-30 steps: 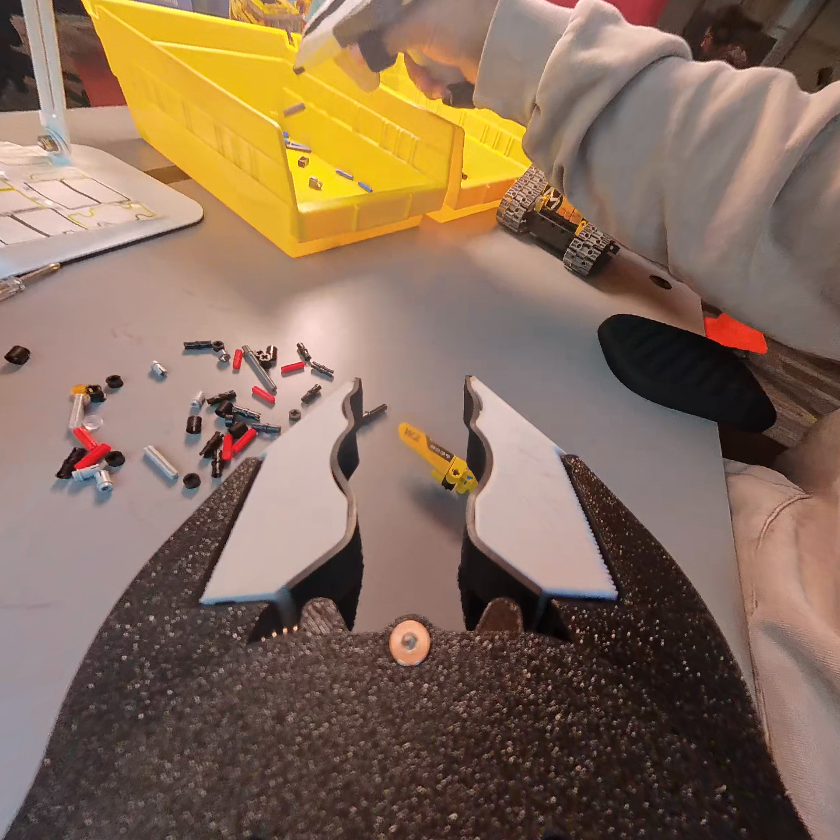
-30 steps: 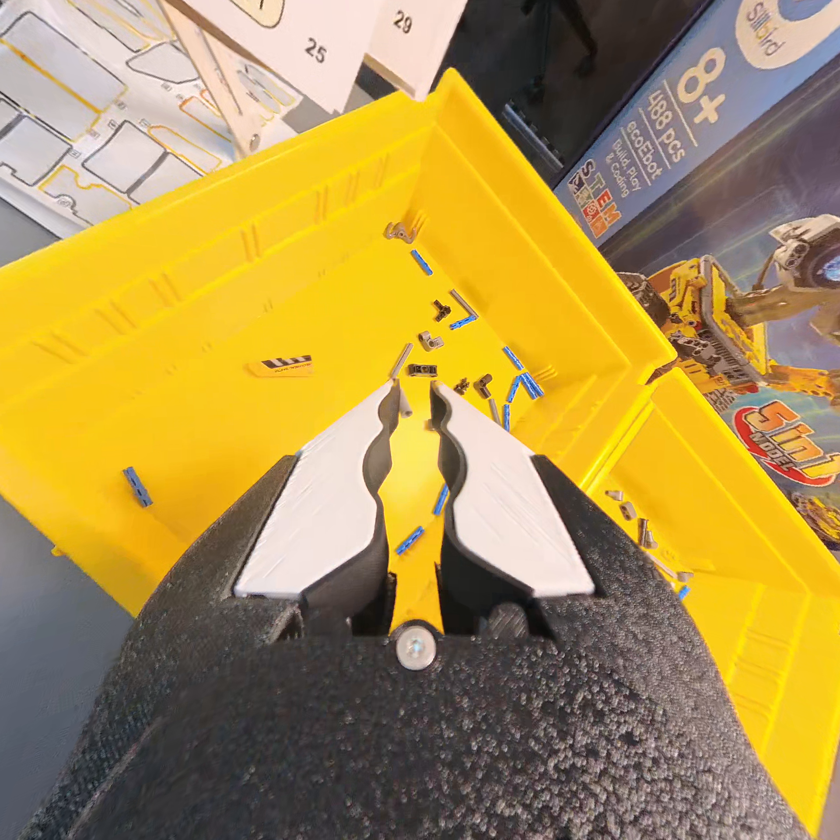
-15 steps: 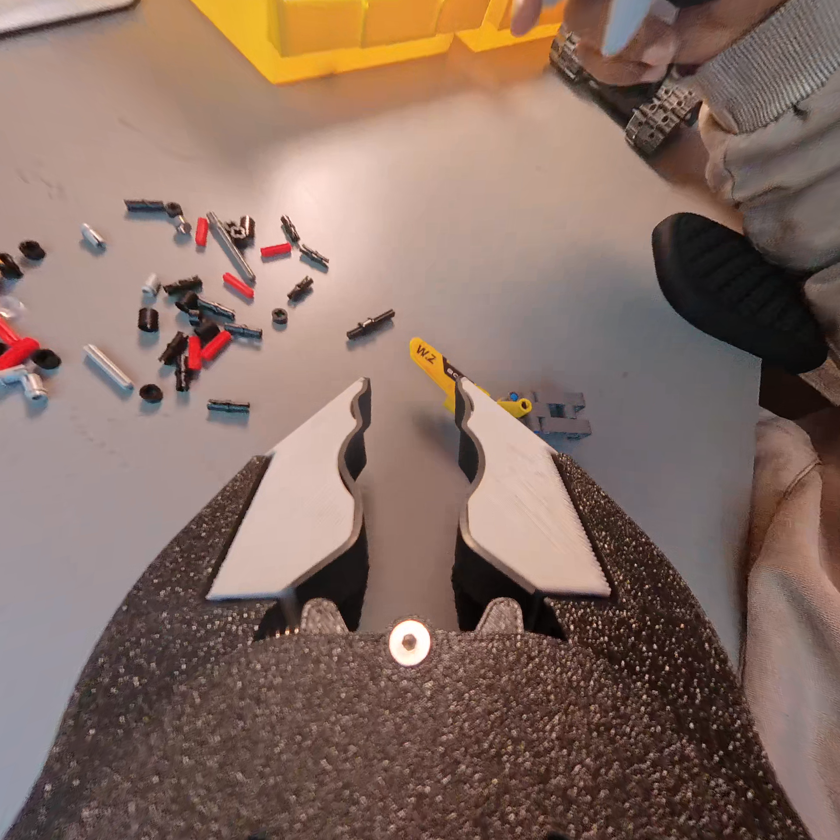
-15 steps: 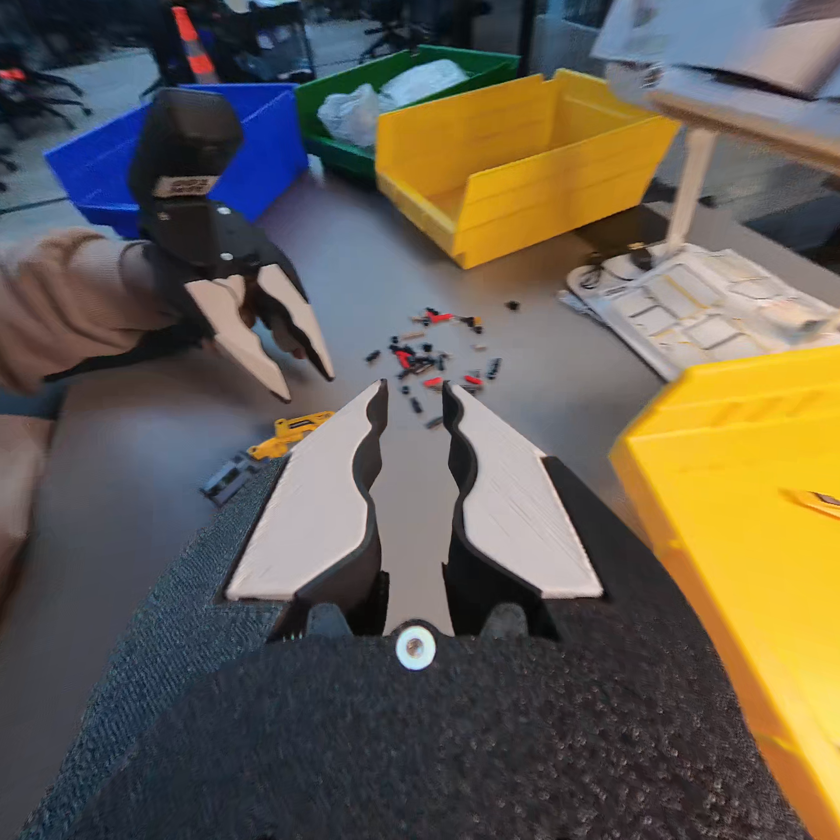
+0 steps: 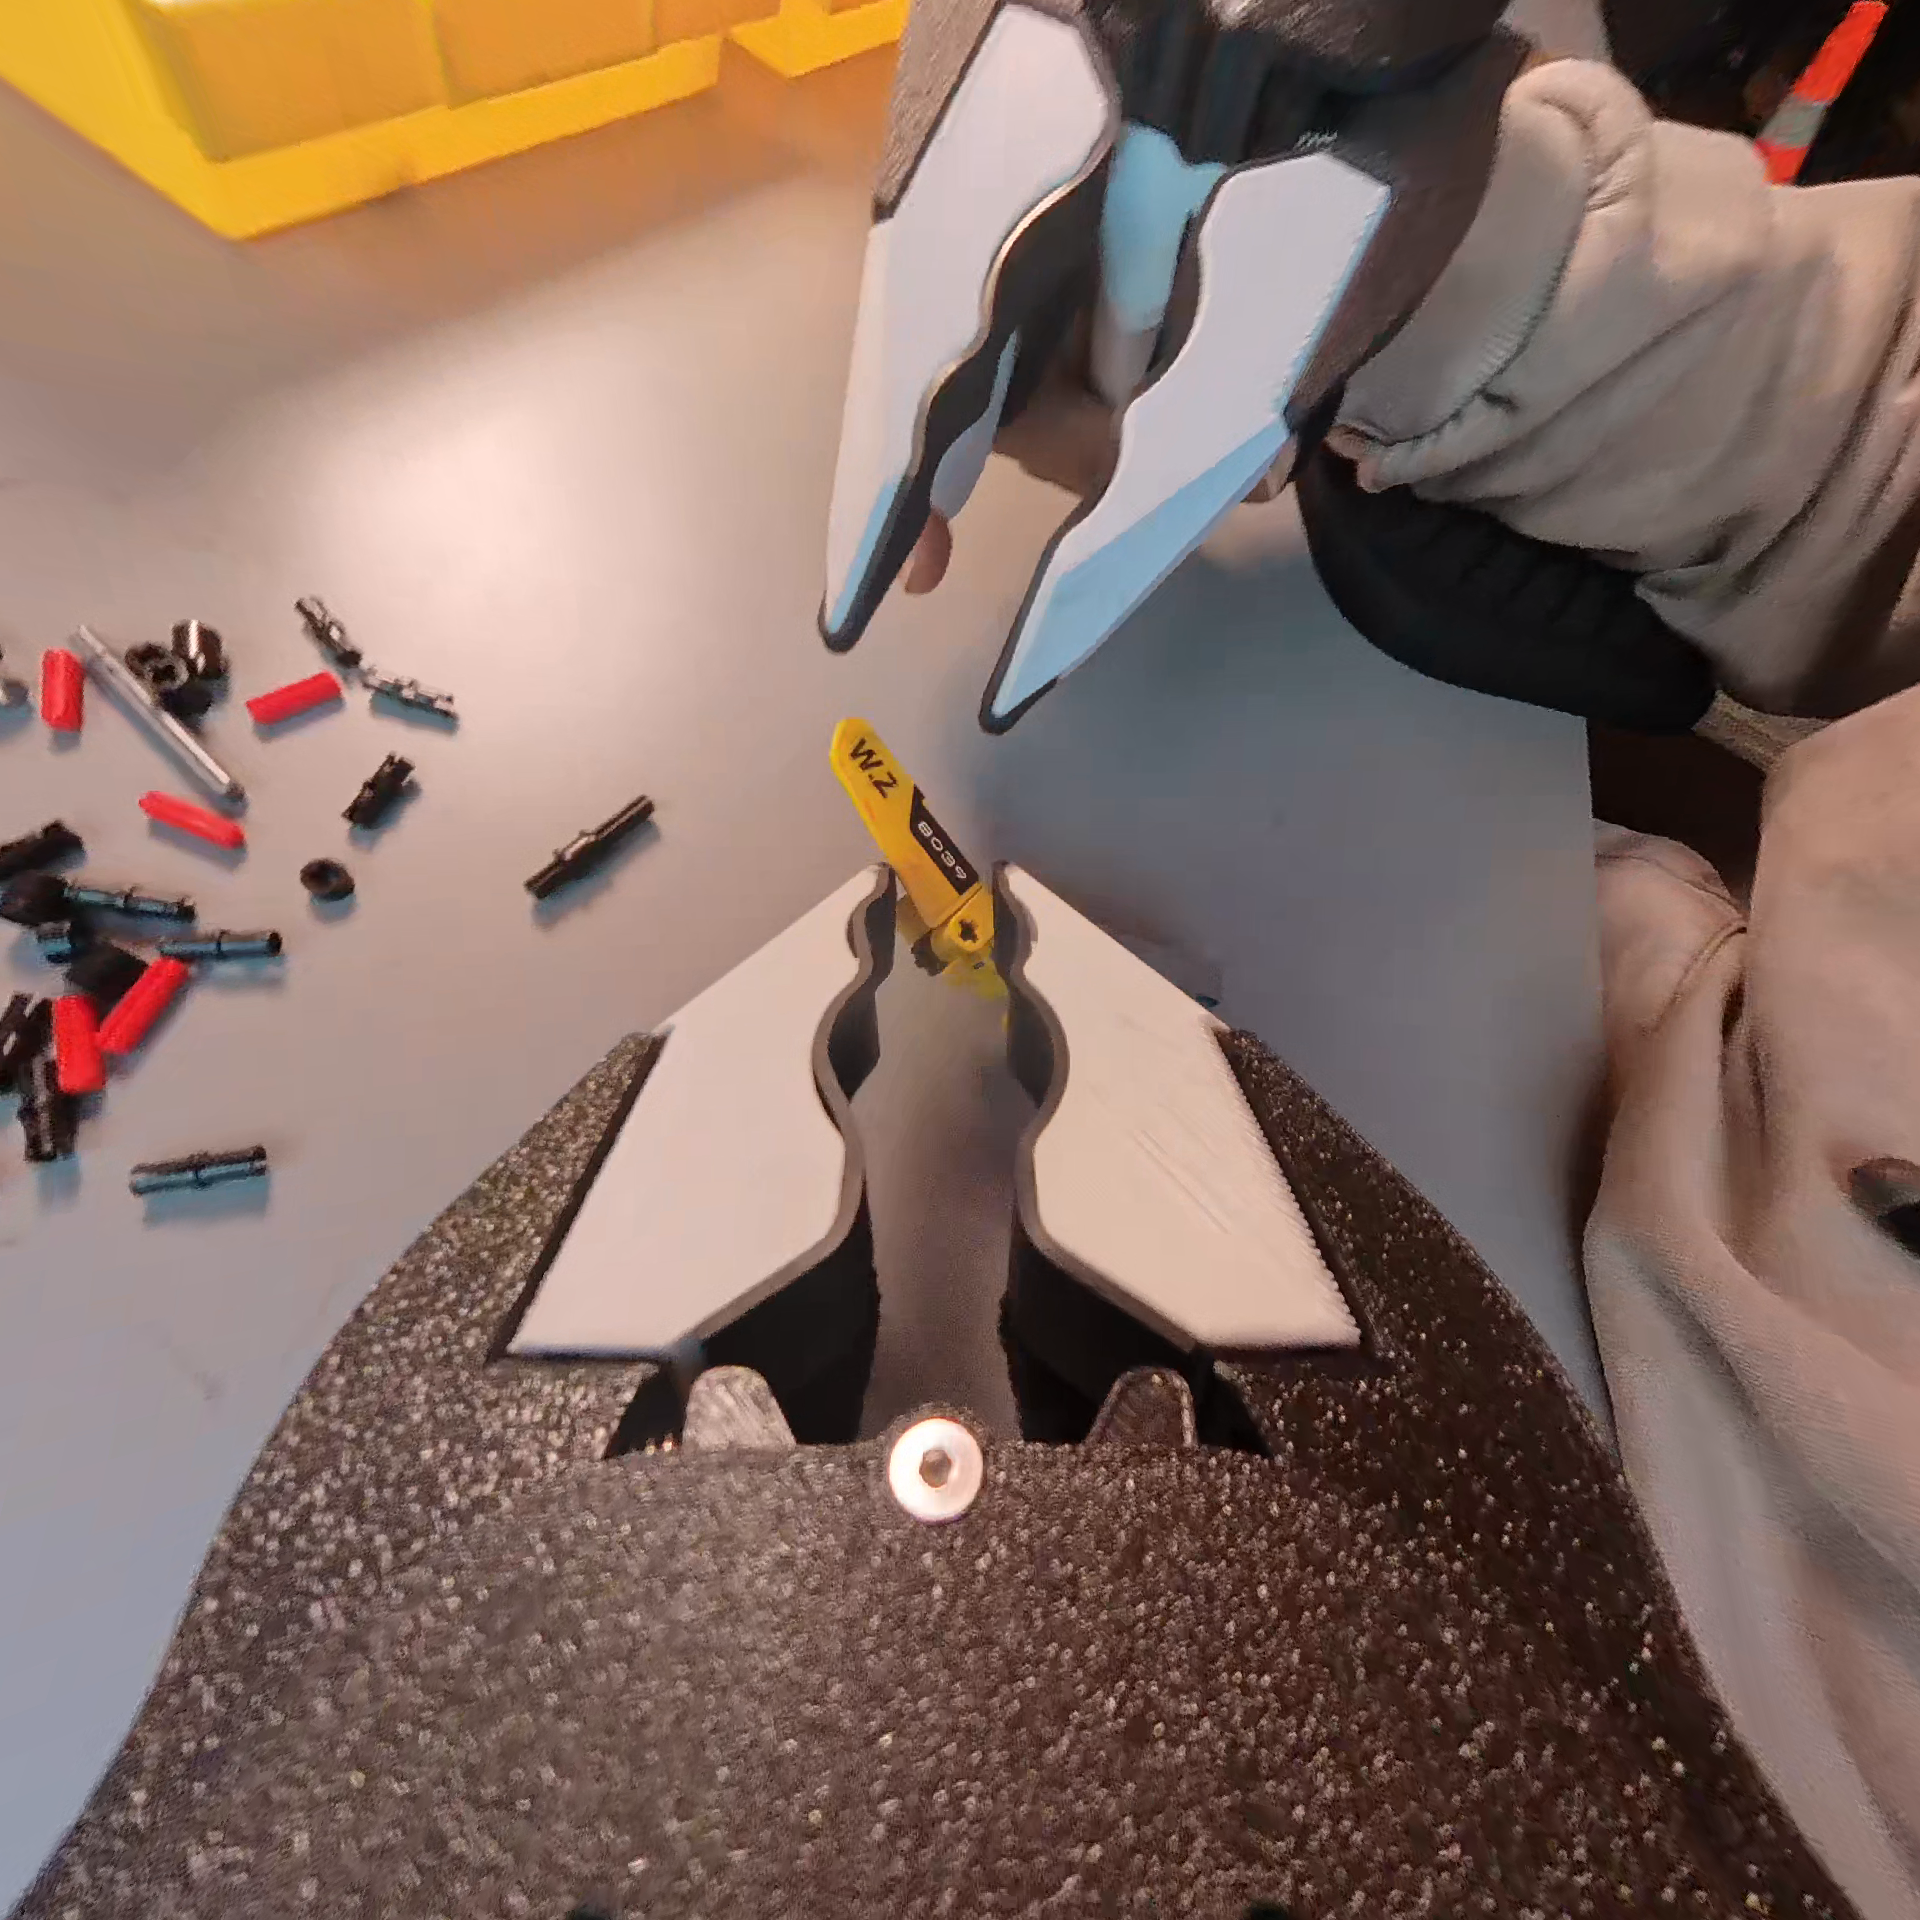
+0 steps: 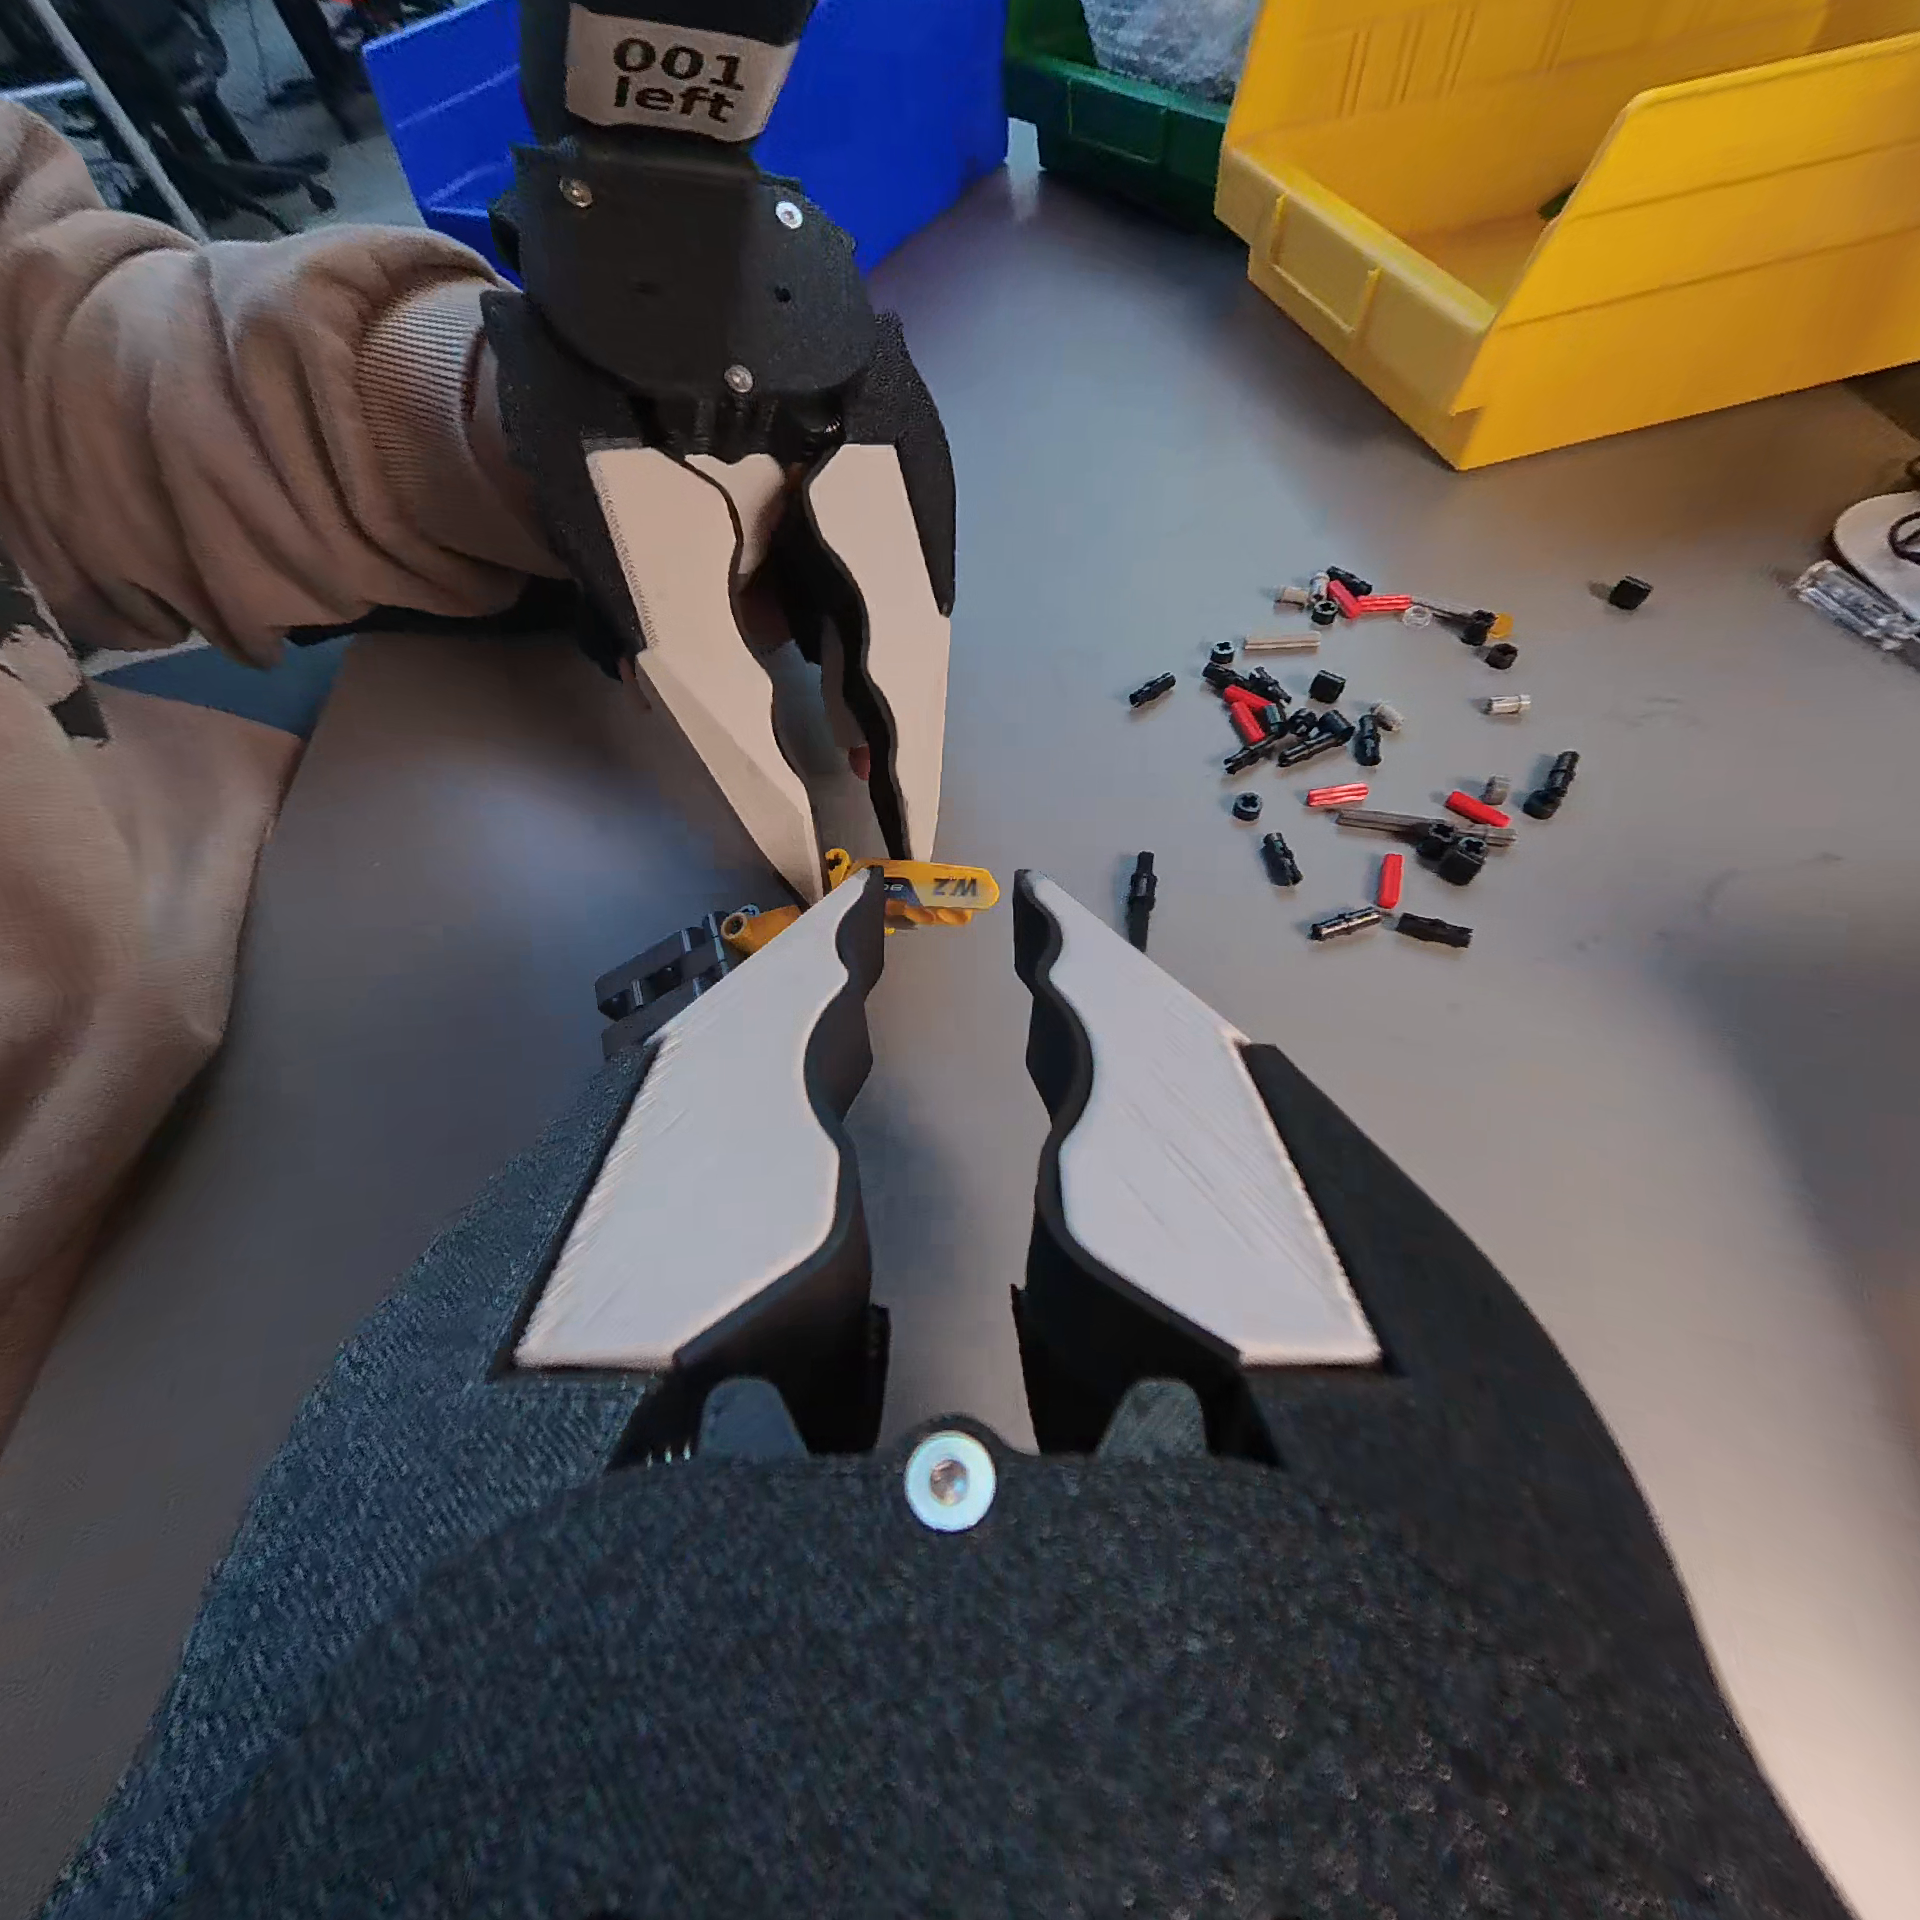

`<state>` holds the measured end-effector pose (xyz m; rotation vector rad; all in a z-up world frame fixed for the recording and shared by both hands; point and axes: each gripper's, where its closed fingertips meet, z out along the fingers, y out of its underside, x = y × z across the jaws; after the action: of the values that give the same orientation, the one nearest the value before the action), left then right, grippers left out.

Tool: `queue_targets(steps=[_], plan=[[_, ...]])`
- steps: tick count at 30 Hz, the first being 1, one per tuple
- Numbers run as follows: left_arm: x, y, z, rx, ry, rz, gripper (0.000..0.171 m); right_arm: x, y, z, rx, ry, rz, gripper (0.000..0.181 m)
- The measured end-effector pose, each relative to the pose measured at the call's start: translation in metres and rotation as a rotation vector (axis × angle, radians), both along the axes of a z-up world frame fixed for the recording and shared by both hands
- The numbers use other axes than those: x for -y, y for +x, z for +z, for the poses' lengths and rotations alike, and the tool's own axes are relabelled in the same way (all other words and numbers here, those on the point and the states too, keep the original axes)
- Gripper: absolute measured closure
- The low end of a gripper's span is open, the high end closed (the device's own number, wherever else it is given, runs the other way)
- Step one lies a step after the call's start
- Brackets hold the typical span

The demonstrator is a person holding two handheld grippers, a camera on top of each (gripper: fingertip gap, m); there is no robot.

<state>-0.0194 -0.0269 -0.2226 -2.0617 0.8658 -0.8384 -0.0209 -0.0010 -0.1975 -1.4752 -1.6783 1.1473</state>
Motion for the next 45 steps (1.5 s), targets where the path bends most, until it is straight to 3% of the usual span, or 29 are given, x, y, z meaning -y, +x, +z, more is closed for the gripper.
queue_targets(steps=[5,11,15,19,23,25,26,31,37,45], plan=[[0.007,0.008,0.013,-0.014,0.152,-0.061,0.155,0.010,0.001,0.002,-0.016,0.000,0.048,0.159],[0.010,0.012,0.031,0.051,0.249,-0.073,0.157,0.021,0.007,0.021,-0.102,-0.054,0.116,0.175],[0.017,0.016,0.054,0.217,0.235,-0.103,0.132,0.026,0.011,0.049,-0.240,-0.149,0.152,0.178],[0.018,0.018,0.058,0.239,0.260,-0.111,0.122,0.041,0.019,0.080,-0.403,-0.216,0.242,0.181],[0.030,0.033,0.058,0.236,0.290,-0.190,0.125,0.051,0.019,0.085,-0.438,-0.221,0.278,0.181],[0.033,0.040,0.060,0.242,0.305,-0.204,0.135,0.056,0.019,0.092,-0.473,-0.254,0.301,0.181],[0.033,0.042,0.061,0.242,0.310,-0.204,0.144,0.058,0.020,0.094,-0.484,-0.267,0.313,0.181],[0.027,0.031,0.070,0.235,0.360,-0.157,0.147,0.051,0.028,0.104,-0.522,-0.294,0.307,0.181],[0.017,0.019,0.064,0.022,0.549,-0.078,0.148,0.052,0.031,0.096,-0.473,-0.215,0.308,0.180],[-0.003,0.001,0.043,-0.181,0.583,0.011,0.148,0.032,0.025,0.071,-0.339,-0.114,0.207,0.165]])
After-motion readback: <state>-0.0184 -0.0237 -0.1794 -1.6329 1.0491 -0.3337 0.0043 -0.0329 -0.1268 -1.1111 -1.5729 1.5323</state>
